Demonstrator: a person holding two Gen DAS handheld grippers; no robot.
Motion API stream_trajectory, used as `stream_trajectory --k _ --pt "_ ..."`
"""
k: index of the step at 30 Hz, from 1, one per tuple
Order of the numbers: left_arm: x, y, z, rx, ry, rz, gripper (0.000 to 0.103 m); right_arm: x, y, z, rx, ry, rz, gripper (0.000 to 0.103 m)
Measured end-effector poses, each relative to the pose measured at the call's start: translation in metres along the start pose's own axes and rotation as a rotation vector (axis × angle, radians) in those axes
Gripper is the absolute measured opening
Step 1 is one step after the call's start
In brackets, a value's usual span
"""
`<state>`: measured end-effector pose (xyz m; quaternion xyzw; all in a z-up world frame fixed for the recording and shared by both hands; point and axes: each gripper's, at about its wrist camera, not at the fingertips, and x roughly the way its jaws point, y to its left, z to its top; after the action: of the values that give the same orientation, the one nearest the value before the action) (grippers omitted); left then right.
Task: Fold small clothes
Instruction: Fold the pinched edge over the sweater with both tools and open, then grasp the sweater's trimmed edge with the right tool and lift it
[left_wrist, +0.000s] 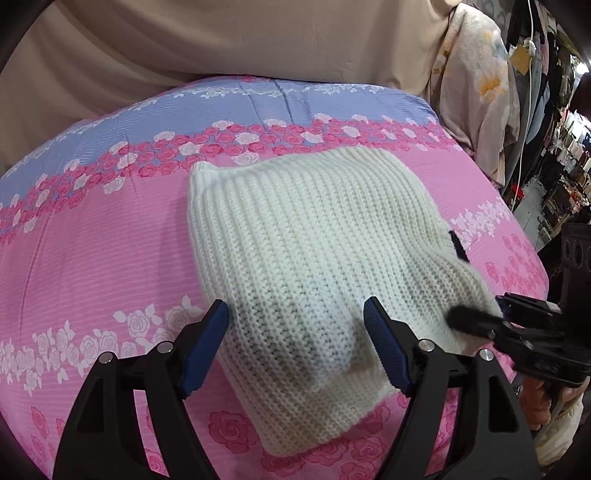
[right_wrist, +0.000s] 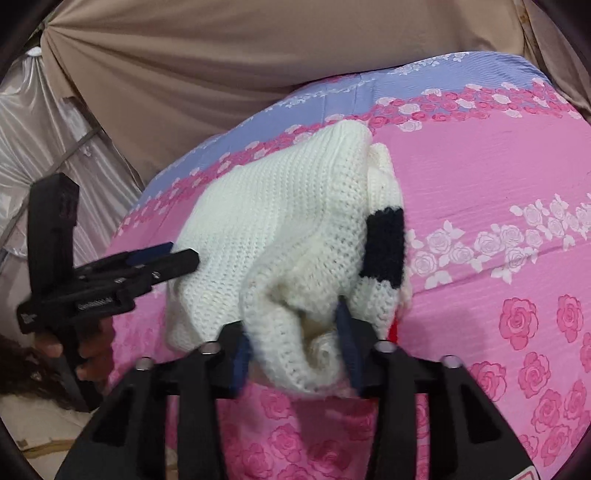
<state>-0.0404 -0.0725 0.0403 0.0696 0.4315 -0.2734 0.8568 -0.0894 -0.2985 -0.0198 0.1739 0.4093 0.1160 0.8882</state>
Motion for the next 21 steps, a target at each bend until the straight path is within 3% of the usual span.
stream_trajectory --k 2,4,5,7,8,9,12,14,16,21 --pt "0.003 -0.002 -0.002 0.008 0.010 0.008 0.073 -0.027 -0.006 -0.003 0.033 -0.084 0.170 0.016" --pt "0.003 -0.002 -0.005 0.012 0.014 0.005 0.073 -0.049 -0.007 -0.006 0.022 -0.143 0.236 0.015" --pt "0.004 -0.003 -0.006 0.010 0.019 -0.007 0.075 -0.051 -0.009 -0.008 0.016 -0.141 0.218 0.015" --pt "0.008 -0.003 -0.009 0.017 0.032 -0.002 0.075 -0.028 -0.021 -0.016 0.021 -0.051 0.058 0.015" --pt "0.013 -0.005 -0.010 0.031 0.038 0.016 0.075 -0.006 -0.030 -0.023 0.041 0.037 -0.031 0.014" --pt "0.018 -0.005 -0.012 0.040 0.047 0.023 0.076 0.006 -0.040 -0.029 0.076 0.060 0.000 0.012" --pt "0.024 -0.002 -0.015 0.023 0.055 0.034 0.080 -0.011 -0.040 -0.016 0.144 0.018 0.058 0.017" --pt "0.022 -0.001 -0.014 0.013 0.051 0.028 0.080 -0.026 -0.033 -0.002 0.125 -0.047 0.038 0.041" --pt "0.022 -0.001 -0.013 0.010 0.047 0.028 0.080 -0.037 -0.021 0.020 0.072 -0.126 0.007 0.052" --pt "0.024 -0.005 -0.013 0.019 0.044 0.046 0.080 -0.025 -0.012 0.070 0.059 -0.198 -0.006 0.061"
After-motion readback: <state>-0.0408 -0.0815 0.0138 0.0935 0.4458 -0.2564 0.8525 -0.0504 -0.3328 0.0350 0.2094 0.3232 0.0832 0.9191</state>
